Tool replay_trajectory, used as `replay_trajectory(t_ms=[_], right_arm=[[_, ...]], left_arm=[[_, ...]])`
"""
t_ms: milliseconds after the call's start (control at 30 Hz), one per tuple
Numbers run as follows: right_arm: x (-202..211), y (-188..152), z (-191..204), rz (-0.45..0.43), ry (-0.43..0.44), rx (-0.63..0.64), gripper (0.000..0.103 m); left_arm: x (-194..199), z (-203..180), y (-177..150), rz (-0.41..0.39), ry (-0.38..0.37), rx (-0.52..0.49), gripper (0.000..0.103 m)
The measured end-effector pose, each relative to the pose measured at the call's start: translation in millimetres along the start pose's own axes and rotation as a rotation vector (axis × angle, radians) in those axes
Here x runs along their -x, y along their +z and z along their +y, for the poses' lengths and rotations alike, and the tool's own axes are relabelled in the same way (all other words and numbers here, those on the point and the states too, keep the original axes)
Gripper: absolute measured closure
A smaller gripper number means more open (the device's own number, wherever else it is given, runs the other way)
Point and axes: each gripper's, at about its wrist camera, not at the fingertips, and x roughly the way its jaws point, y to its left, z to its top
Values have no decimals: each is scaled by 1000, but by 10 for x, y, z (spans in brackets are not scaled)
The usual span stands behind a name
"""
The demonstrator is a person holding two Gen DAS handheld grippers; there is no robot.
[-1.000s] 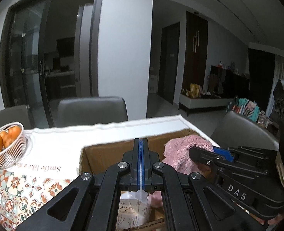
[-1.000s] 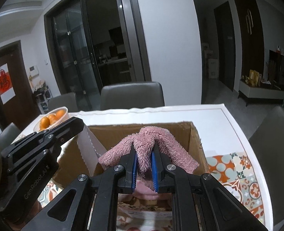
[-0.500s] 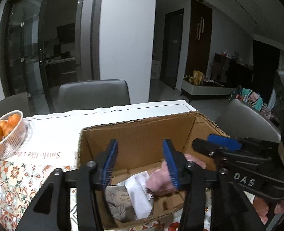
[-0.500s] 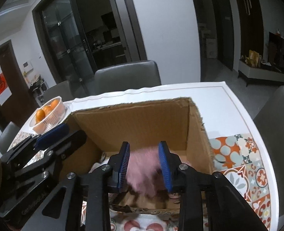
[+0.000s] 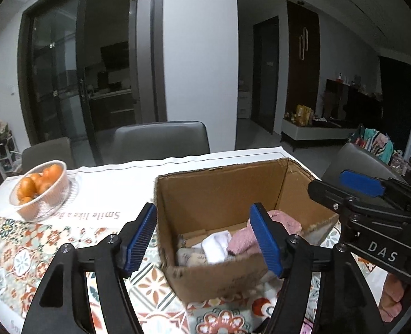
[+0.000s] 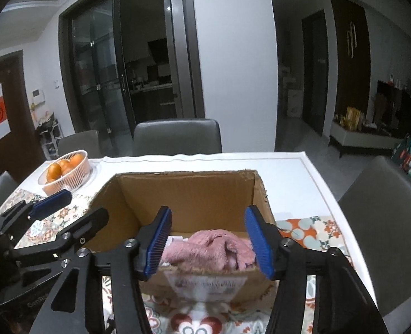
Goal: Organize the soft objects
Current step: 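Withdraw both grippers from the box toward the slipper and tissue pack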
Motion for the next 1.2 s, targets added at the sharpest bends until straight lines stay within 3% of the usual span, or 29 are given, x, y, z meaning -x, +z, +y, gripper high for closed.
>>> replay_trajectory(t_ms=[600, 1200], right_arm=[[680, -321, 171, -24, 23, 21, 30], [834, -883, 210, 111, 42, 20, 30]], left_arm=[[763, 31, -375, 6, 64, 41, 17], [1029, -28, -958, 122, 69, 97, 15]])
